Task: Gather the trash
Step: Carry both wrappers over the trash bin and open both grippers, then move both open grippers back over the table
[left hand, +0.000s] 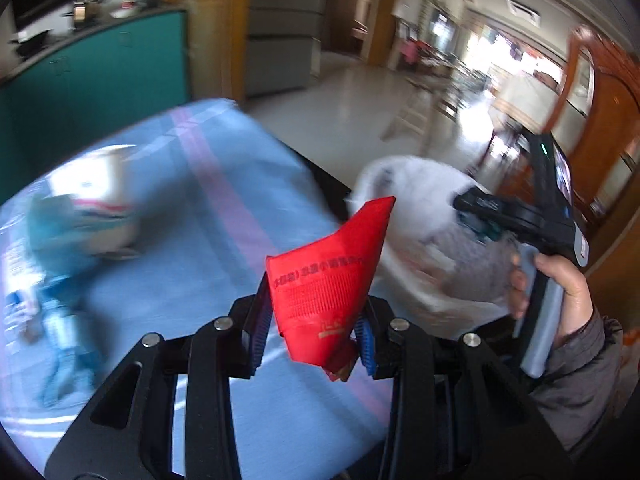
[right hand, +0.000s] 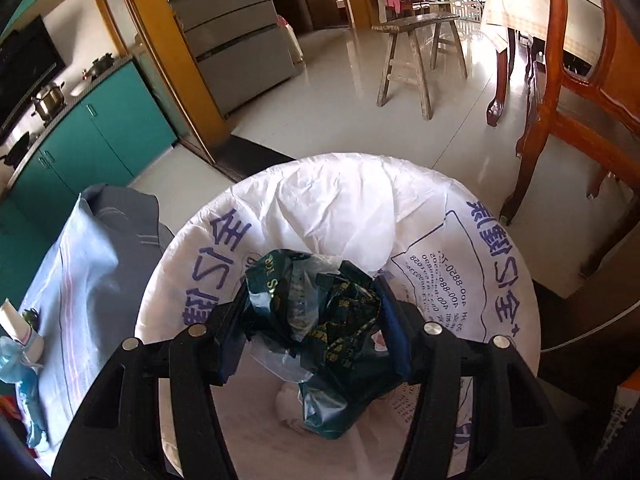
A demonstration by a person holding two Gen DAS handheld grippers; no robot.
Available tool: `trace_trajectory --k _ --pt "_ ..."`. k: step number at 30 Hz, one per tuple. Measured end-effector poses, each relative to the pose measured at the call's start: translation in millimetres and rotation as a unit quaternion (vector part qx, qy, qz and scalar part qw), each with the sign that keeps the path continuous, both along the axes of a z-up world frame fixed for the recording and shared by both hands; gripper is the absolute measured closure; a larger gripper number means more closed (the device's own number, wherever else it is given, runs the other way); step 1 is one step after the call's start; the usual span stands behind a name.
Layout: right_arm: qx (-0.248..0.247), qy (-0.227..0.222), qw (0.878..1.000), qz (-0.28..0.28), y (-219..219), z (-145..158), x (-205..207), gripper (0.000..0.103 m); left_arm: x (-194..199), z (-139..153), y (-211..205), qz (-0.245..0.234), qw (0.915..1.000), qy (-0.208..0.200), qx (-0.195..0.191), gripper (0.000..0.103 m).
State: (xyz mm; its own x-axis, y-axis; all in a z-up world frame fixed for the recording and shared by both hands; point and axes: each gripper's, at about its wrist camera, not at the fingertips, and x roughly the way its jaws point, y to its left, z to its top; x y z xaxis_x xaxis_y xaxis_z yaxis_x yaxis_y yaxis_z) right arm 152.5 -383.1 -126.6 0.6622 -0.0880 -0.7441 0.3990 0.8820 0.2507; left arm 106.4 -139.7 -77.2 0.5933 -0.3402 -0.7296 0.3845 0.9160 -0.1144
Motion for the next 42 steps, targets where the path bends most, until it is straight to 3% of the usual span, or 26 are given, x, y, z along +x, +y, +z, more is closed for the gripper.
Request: trace_trajectory --k 4,8,9,11,16,19,25,30,35,39,42 --pt "0.02 -0.022 0.999 -0.026 -10 2 -4 0.02 17 -14 -51 -0.048 0.9988 0.007 0.009 0.065" --pt "0.059 -0.078 0.991 -0.089 -28 12 -24 0.019 34 -23 -96 -0.091 0.9956 0.021 0.006 0.064" --pt "0.063 -0.087 0.989 -0.102 -31 14 -28 0.019 37 -25 -105 -0.101 0.9947 0.021 0.006 0.058" --pt "0.08 -0.109 0.983 -0.127 -39 16 -37 0.018 38 -28 -119 -0.114 0.9933 0.017 0.006 0.024" --pt "0.096 -0.138 0.975 -0.144 -47 19 -44 0.017 39 -33 -124 -0.108 0.9941 0.014 0.003 0.011" --pt "0.094 -0.134 0.979 -0.122 -39 20 -37 0.017 36 -30 -105 -0.087 0.9961 0.011 0.005 0.009" --pt "0.075 -0.135 0.984 -0.084 -15 27 -24 0.017 39 -15 -51 -0.036 0.9987 0.013 -0.035 0.007" --pt "0.072 -0.126 0.987 -0.068 -5 26 -15 0.017 30 3 14 0.044 0.9977 -0.008 -0.051 0.007" --pt "0.062 -0.108 0.992 -0.019 16 24 -1 0.017 9 9 77 0.153 0.987 -0.046 0.012 0.007" --pt "0.046 -0.102 0.993 0.036 45 28 12 0.017 -6 3 125 0.205 0.9779 -0.026 0.032 0.007" --pt "0.069 -0.091 0.99 0.089 72 28 25 0.017 -17 1 153 0.236 0.9712 -0.012 0.033 0.007"
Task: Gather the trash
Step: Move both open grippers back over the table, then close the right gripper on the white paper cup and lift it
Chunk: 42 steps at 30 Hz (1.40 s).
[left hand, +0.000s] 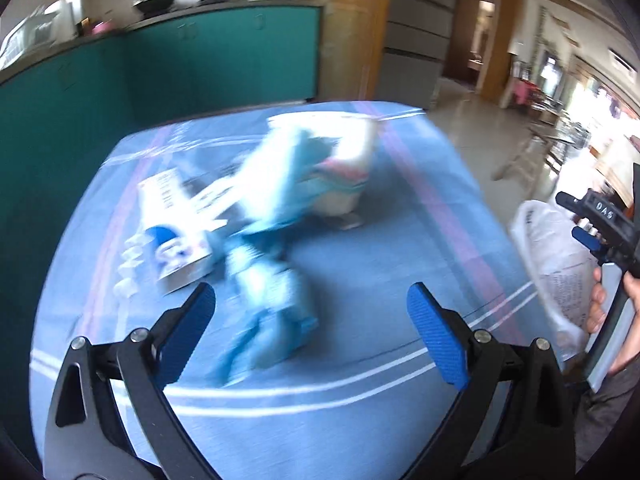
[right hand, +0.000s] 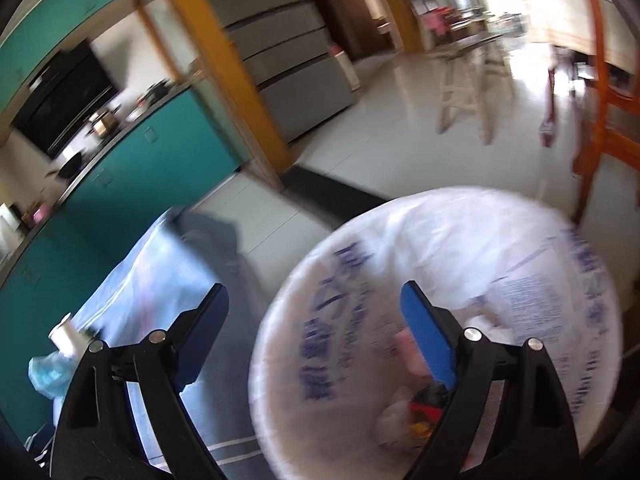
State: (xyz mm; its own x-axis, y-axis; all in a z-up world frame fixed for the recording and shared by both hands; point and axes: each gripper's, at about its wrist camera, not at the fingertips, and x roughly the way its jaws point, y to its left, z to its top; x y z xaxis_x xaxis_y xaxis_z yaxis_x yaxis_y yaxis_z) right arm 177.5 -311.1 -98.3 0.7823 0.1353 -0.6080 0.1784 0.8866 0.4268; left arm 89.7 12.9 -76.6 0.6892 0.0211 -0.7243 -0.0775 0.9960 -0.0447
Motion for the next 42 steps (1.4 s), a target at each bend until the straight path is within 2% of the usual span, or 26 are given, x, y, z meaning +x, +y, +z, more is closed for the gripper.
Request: trace_trajectory --k 3,5,8,9,11,15,19,21,24,27,29,32,34,39,42 --pt "-0.013 0.009 0.999 0.052 45 9 17 0.017 -12 2 28 0.025 0.9997 0.005 0.005 0.007" --pt "-0.02 -0.007 0.995 0.102 85 24 22 0.017 -19 3 41 0.039 0.9992 0.007 0.011 0.007" --pt "-0.054 -0.049 0.981 0.18 151 53 25 0.017 -27 2 60 0.059 0.9982 0.009 0.008 0.007" --pt "-0.068 -0.068 0.972 0.214 180 63 27 0.017 -28 3 64 0.065 0.9978 0.01 0.009 0.007" --pt "-0.092 -0.084 0.961 0.246 217 71 30 0.017 -33 2 74 0.075 0.997 0.011 0.014 0.007" --pt "-0.112 -0.083 0.946 0.293 267 63 36 0.017 -41 -4 89 0.096 0.995 0.017 0.022 0.007" --pt "-0.151 -0.055 0.933 0.323 302 42 38 0.017 -44 -7 101 0.108 0.9937 0.021 0.018 0.007" --pt "-0.167 -0.051 0.927 0.333 309 36 34 0.017 -42 -9 103 0.109 0.9936 0.023 0.016 0.007" --pt "-0.189 -0.043 0.917 0.349 309 24 23 0.028 -40 -13 100 0.109 0.9936 0.027 0.012 0.007" --pt "-0.196 -0.039 0.914 0.354 298 21 16 0.045 -40 -16 97 0.102 0.9942 0.031 0.008 0.007" --pt "-0.196 -0.036 0.912 0.359 296 19 14 0.064 -40 -18 93 0.097 0.9947 0.034 0.01 0.007" --pt "-0.186 -0.035 0.906 0.378 290 20 11 0.082 -40 -18 89 0.092 0.9951 0.035 0.012 0.007" --pt "-0.177 -0.033 0.906 0.384 285 20 9 0.087 -41 -18 88 0.091 0.9952 0.034 0.012 0.007" --pt "-0.16 -0.041 0.905 0.392 270 23 3 0.088 -42 -18 85 0.091 0.9951 0.036 0.009 0.007" --pt "-0.138 -0.052 0.911 0.385 254 29 3 0.08 -42 -19 84 0.091 0.9951 0.037 0.01 0.007"
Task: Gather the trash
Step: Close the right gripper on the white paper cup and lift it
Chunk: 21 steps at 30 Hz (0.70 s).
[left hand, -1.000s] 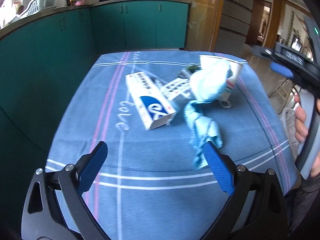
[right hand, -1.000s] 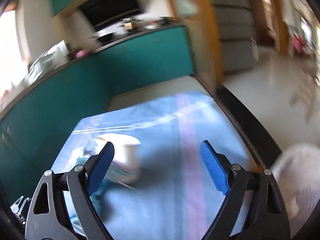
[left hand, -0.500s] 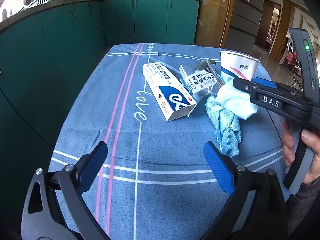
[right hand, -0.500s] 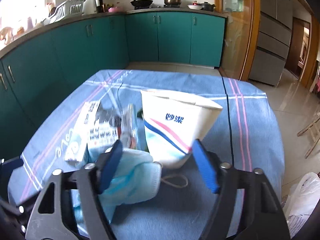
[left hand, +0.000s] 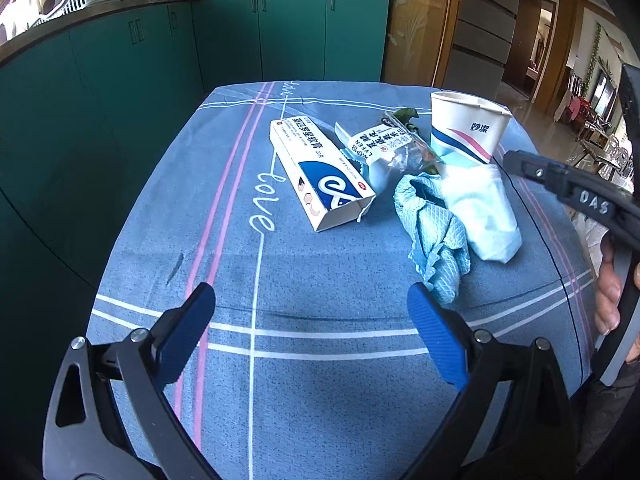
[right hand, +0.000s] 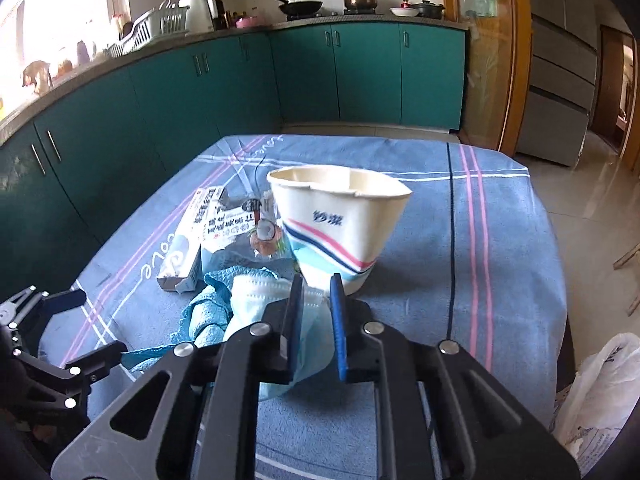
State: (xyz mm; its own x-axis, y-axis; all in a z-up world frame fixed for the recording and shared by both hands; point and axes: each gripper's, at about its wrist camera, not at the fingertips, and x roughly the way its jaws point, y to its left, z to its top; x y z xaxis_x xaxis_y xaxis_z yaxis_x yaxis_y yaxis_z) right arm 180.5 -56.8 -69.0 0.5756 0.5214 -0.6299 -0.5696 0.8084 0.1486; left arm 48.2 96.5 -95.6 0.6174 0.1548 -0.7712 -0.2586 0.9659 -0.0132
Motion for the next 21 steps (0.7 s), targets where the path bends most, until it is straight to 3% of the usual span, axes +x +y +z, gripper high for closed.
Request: trace_trajectory --k 2,7,14,21 --pt "0.014 -0.009 1.0 -0.01 -12 5 0 0.06 0 -1 -3 -0.003 1.0 0.003 0.001 0.007" --pt "0.067 -0.023 0.996 -0.049 -44 17 12 0.041 2 -4 -8 -0.008 1.0 0.005 0.002 0.007" --pt "0.133 0.038 0.985 -0.107 -69 7 51 0.038 7 -13 -15 -0.017 0.9998 0.013 -0.005 0.007" --pt "0.192 0.069 0.977 -0.062 -45 13 73 0.03 7 -14 -22 -0.026 0.9995 0.016 0.007 0.007"
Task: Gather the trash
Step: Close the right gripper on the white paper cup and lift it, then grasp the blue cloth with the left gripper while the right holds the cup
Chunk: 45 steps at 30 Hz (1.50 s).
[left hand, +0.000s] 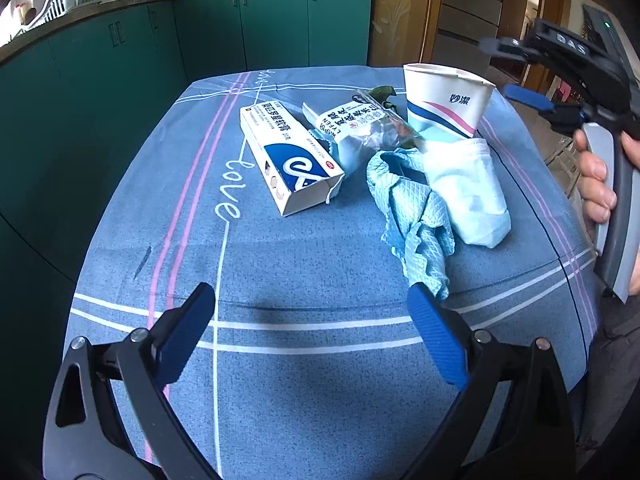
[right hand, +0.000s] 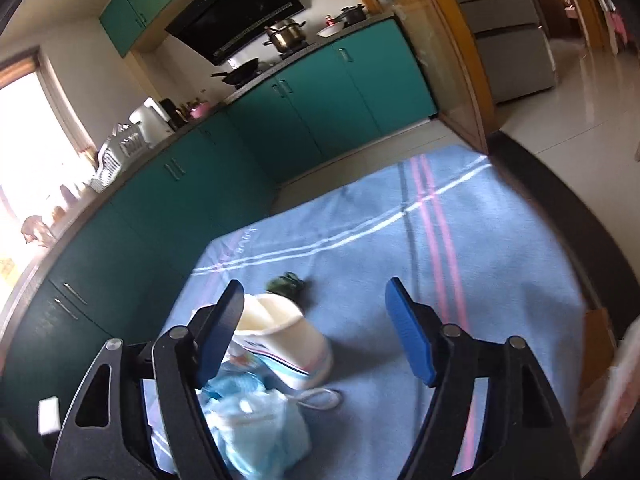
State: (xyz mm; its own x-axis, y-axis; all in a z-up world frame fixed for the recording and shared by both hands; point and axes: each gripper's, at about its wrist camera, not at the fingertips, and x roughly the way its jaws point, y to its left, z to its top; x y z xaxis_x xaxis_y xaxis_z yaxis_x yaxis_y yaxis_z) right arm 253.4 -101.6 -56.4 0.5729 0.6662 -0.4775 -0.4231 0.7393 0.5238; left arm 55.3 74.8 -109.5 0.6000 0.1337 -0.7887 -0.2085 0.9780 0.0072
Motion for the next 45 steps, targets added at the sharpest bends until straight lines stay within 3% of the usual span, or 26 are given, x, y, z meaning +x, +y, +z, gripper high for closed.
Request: trace_trajectory --k 4,9,12,14,16,20,29,31,35,39,41,43,45 --pt "-0.036 0.016 0.999 0.025 21 -8 9 0.031 -1 1 3 0.007 1.0 0.001 0.003 0.007" --pt "-0.019 0.055 0.996 0.07 21 -20 5 0.045 -2 3 8 0.013 0.9999 -0.003 -0.001 0.007" --pt "-0.054 0.041 0.994 0.085 23 -21 -10 0.062 -3 4 8 0.011 0.9999 -0.002 -0.003 0.007" --pt "-0.073 0.037 0.992 0.092 26 -24 -18 0.08 -3 4 6 0.009 1.0 -0.003 -0.003 0.007" --pt "-0.1 0.027 0.991 0.09 29 -27 -23 0.087 -5 5 6 0.007 1.0 -0.004 -0.003 0.007" --pt "-0.114 0.014 0.99 0.083 24 -26 -30 0.089 -8 7 6 0.007 0.9999 -0.008 -0.005 0.006" --pt "-0.097 -0.024 0.994 0.047 -4 -14 -43 0.089 -10 15 11 0.01 0.9993 -0.025 -0.027 0.006" --pt "-0.102 -0.02 0.994 0.043 -7 -17 -43 0.089 -5 15 5 -0.003 0.9989 -0.027 -0.037 0.006" --pt "-0.108 -0.013 0.993 0.039 -10 -21 -42 0.089 7 14 -12 -0.025 0.999 -0.031 -0.021 0.007" --pt "-0.101 -0.014 0.994 0.035 -13 -18 -42 0.089 25 14 -24 -0.055 0.9968 -0.035 -0.047 0.008" --pt "-0.096 -0.015 0.995 0.034 -14 -18 -42 0.089 35 10 -27 -0.062 0.9966 -0.034 -0.042 0.031" --pt "-0.093 -0.014 0.995 0.034 -16 -18 -42 0.089 51 -1 -25 -0.051 0.9979 -0.001 -0.041 0.043" --pt "-0.093 -0.014 0.995 0.033 -17 -19 -42 0.089 58 -5 -22 -0.043 0.9971 0.001 -0.062 0.044"
